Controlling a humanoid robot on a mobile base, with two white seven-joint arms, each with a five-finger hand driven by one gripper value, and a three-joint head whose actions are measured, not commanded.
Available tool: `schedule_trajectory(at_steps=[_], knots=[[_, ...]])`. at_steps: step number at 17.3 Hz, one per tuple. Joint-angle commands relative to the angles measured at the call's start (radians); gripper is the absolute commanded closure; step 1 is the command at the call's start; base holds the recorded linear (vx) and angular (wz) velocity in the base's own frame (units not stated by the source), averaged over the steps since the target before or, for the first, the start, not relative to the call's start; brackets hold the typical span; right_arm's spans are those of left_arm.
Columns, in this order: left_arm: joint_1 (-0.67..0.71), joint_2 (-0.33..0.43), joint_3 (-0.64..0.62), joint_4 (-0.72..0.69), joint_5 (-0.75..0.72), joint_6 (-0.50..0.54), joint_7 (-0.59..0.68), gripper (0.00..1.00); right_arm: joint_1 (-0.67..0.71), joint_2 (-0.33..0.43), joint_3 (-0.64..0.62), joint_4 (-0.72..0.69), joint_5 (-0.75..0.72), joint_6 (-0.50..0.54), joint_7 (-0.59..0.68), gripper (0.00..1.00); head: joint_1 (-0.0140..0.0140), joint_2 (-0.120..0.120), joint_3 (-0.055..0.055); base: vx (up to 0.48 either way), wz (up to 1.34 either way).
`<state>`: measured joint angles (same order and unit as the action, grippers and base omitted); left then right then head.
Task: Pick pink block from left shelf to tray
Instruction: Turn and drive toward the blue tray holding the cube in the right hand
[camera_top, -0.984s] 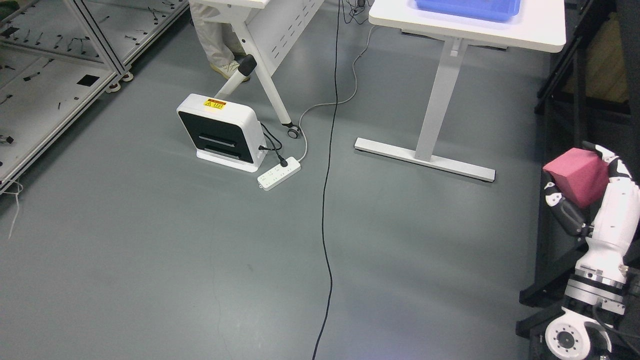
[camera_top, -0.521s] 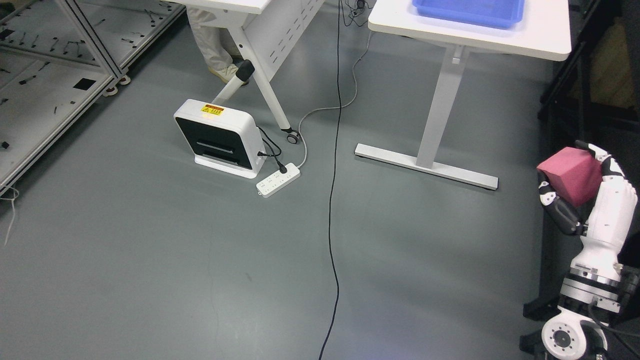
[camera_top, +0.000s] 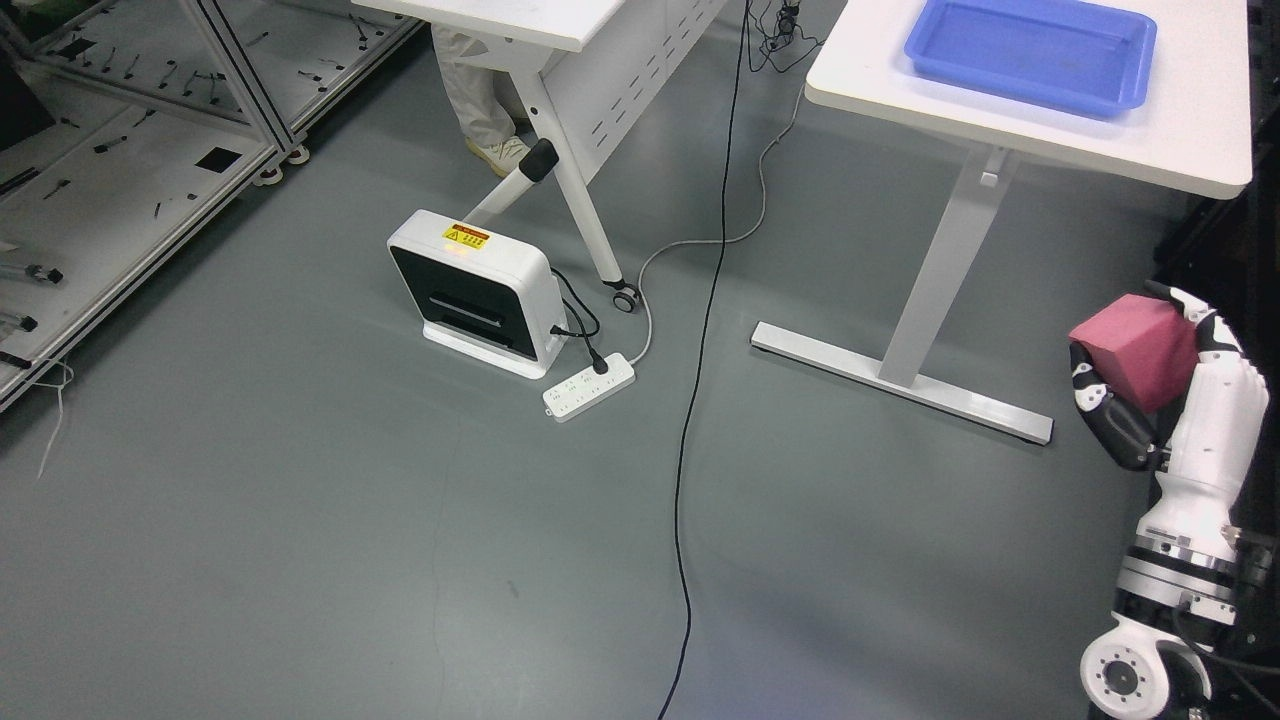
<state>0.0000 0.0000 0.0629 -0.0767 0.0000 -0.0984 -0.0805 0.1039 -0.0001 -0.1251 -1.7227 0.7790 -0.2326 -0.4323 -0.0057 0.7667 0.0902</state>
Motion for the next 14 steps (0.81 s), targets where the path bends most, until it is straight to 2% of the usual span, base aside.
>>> schedule_trajectory(at_steps=[1, 14], knots=[[0.009, 0.017, 0.0, 0.0, -0.002, -0.003, 0.001, 0.0, 0.0, -0.017, 0.002, 0.0, 0.0, 0.001, -0.003, 0.99, 0.0, 0.0, 0.0, 0.242, 0.06], [0.009, 0.017, 0.0, 0.0, -0.002, -0.003, 0.001, 0.0, 0.002, -0.017, -0.007, 0.0, 0.002, 0.001, -0.002, 0.99, 0.0, 0.0, 0.0, 0.343, -0.12]])
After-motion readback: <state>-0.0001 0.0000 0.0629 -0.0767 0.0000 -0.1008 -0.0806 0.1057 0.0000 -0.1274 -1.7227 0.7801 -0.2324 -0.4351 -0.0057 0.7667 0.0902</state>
